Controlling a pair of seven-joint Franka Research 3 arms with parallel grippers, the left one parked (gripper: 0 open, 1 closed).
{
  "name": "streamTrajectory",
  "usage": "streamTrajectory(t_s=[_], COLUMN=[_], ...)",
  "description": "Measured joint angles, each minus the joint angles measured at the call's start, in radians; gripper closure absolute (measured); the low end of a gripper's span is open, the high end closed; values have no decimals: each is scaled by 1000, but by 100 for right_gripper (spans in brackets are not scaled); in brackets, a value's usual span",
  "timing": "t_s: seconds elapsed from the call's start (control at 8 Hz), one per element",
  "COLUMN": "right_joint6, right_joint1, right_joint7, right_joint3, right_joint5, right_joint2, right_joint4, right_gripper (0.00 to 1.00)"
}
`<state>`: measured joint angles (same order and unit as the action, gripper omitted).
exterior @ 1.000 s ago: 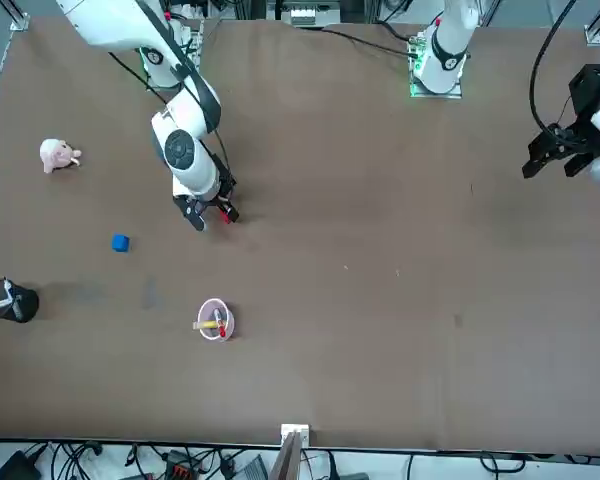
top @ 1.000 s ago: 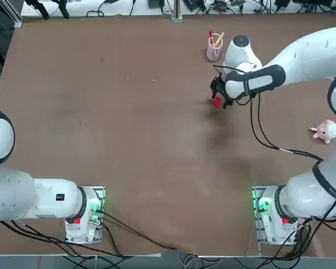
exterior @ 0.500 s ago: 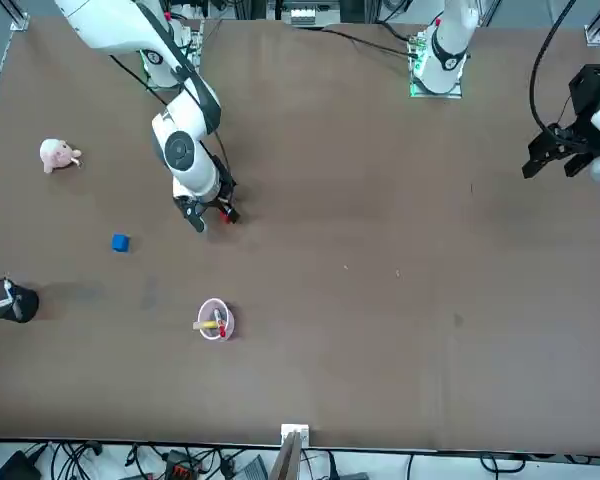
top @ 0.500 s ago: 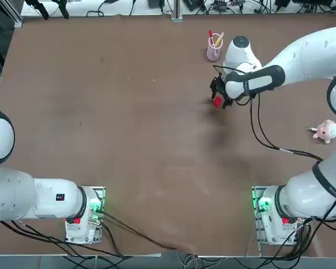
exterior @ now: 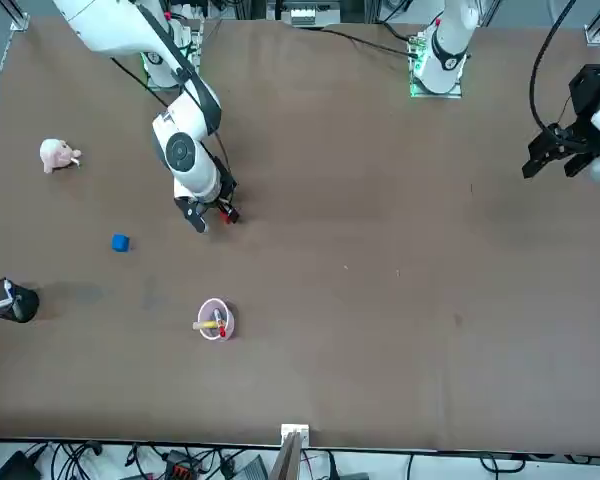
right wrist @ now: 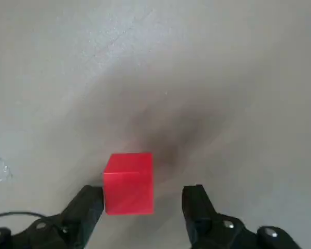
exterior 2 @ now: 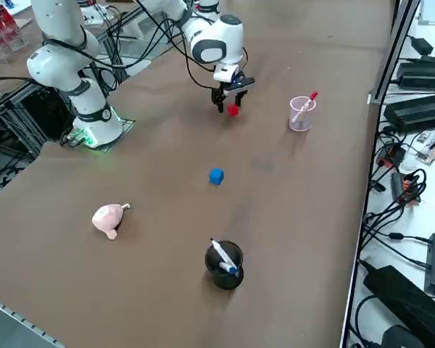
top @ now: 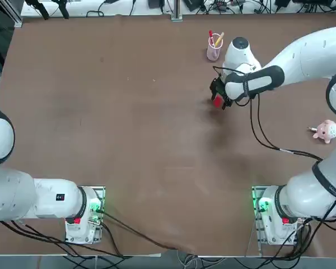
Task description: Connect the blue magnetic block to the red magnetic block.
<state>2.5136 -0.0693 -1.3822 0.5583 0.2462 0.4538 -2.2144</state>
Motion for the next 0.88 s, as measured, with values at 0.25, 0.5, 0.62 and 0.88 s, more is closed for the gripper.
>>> streamTrajectory(t_s=[0.25, 0.5, 0.62, 0.88], right_joint6=[1, 2, 3, 5], right_joint1=[0, 0, 0, -1], right_joint7=[-1, -2, -8, -60], right_joint3=[-1, -3, -3, -11], right_joint5=[4, 5, 5, 6], right_joint2=[6, 9, 8, 8], right_joint4=[0, 1, 5, 25], right_gripper=[16, 36, 52, 52])
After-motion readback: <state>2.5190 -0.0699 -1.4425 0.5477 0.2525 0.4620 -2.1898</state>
